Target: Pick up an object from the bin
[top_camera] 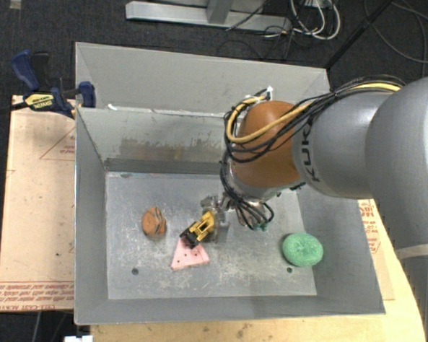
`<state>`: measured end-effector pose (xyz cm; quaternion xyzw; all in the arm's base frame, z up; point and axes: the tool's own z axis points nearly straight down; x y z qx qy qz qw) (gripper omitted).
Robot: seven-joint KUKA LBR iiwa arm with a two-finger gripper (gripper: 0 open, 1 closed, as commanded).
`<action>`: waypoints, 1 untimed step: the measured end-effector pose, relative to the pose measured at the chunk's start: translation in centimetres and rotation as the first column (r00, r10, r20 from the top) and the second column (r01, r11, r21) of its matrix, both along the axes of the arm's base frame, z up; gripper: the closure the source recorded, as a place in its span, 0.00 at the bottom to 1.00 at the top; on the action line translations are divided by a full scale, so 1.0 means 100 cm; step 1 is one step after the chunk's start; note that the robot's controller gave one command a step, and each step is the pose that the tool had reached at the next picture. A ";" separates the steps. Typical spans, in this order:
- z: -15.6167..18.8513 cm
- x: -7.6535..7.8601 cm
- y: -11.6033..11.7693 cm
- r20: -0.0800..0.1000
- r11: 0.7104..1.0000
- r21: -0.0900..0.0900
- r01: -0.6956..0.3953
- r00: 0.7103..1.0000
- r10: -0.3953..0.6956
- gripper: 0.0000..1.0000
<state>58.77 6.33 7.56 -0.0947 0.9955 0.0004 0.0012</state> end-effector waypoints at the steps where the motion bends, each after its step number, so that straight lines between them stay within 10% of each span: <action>1: 0.002 0.013 0.002 -0.001 1.000 0.002 0.028 1.000 -0.028 1.00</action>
Offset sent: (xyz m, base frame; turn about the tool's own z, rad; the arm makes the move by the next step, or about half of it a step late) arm 0.0395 -0.0163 -0.0056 0.0728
